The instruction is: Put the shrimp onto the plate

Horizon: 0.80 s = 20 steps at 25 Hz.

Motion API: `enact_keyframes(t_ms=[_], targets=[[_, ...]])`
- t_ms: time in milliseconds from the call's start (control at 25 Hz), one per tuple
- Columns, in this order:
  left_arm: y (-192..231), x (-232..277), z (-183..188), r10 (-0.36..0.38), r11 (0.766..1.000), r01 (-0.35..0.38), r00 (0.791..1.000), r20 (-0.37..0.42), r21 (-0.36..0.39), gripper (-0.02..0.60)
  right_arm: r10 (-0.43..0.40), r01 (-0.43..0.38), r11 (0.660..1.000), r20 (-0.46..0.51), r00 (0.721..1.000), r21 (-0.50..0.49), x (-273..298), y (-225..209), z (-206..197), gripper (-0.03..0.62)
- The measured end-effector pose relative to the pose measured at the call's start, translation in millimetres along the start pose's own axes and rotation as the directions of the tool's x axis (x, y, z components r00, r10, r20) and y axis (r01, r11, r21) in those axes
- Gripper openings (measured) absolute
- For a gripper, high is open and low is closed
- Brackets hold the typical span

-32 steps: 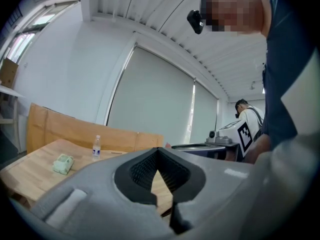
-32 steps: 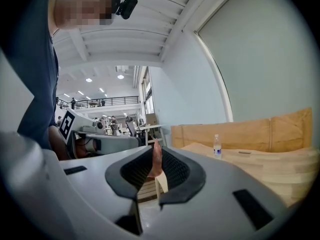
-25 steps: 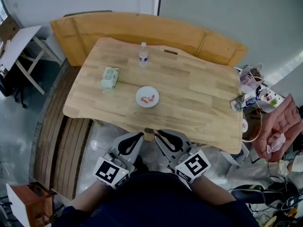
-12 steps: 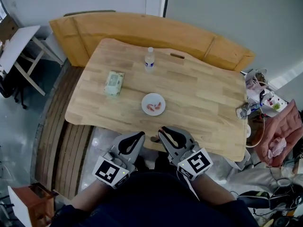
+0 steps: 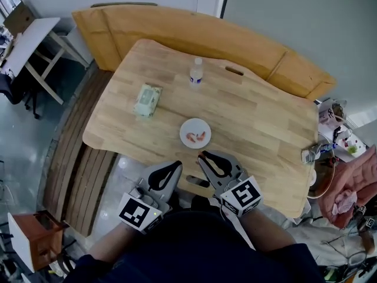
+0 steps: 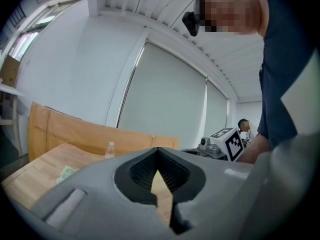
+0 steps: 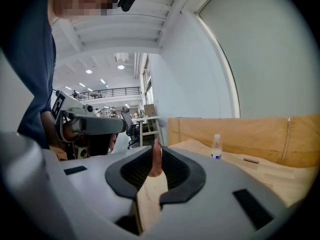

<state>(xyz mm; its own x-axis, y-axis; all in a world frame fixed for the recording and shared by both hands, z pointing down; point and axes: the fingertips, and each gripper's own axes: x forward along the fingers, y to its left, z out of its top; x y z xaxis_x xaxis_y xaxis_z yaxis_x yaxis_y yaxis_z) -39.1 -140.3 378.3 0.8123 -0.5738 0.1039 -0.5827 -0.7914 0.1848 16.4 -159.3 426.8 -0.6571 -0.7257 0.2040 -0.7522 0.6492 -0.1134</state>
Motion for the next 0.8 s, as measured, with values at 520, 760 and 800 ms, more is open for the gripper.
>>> enact_keyframes(t_ms=[520, 760, 800], targets=[[21.0, 28.1, -6.2, 0.085, 0.996, -0.085, 0.996, -0.032, -0.020, 0.004, 0.059, -0.063, 0.998, -0.139, 0.989, -0.021, 58.7, -59.6, -49.8, 0.064], [35.4, 29.4, -8.5, 0.133, 0.991, -0.134, 0.991, -0.032, -0.026, 0.005, 0.068, -0.075, 0.997, -0.196, 0.978, -0.026, 92.8, -77.8, -80.9, 0.064], [37.4, 29.4, -8.9, 0.138, 0.990, -0.139, 0.990, -0.031, -0.028, 0.004, 0.067, -0.074, 0.997, -0.206, 0.976, -0.027, 98.4, -81.5, -86.9, 0.064]])
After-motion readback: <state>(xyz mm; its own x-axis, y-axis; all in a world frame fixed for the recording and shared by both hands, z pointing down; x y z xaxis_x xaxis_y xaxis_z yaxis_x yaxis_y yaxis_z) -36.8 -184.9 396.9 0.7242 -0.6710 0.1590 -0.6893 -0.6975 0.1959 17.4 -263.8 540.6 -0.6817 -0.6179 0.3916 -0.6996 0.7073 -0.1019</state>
